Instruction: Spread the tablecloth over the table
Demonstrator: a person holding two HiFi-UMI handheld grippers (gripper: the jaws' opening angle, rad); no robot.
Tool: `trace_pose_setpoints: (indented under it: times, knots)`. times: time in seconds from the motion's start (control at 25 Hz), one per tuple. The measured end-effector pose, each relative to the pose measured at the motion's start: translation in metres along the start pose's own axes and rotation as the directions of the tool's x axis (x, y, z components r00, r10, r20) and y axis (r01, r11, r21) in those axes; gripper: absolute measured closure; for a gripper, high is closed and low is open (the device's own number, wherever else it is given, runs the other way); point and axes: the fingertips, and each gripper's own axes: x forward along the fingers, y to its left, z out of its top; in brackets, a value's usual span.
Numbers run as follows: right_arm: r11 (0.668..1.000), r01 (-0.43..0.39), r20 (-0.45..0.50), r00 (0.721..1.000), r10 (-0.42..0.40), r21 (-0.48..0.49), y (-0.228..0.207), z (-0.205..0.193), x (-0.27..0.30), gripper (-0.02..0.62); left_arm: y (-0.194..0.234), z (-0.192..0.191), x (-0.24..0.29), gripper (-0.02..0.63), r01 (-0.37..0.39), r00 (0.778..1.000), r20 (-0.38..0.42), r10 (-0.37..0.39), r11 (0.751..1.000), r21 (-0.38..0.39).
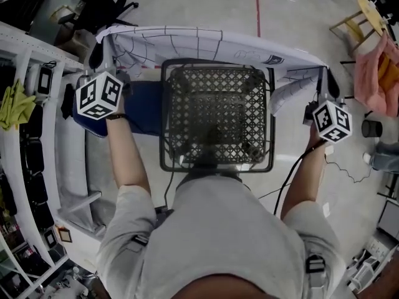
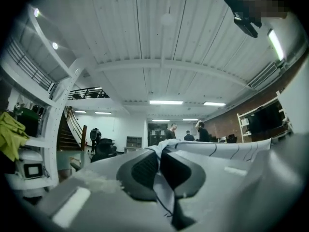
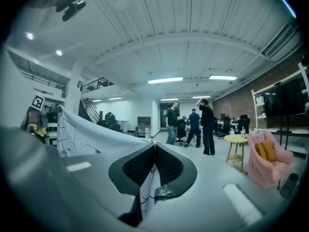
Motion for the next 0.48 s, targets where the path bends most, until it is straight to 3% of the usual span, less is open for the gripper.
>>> trace_pose_setpoints:
  times: [0.2,0.48]
  knots:
    - [0.996,-0.091,-0.095,0.991,0.09,-0.004,0.022,-0.045,-0.023,0.588,0.019,-0.052,-0.072,0.58,-0.102,0.99,-0.106,0.096,0.993,-0.056]
    - [0.99,-0.132,-0.156,0.978,0.139,0.056,0.037,-0.08,-0.085,0.588,0.015,-0.077,-0.182,0.58,-0.185,0.975,-0.143,0.172,0.979,-0.083]
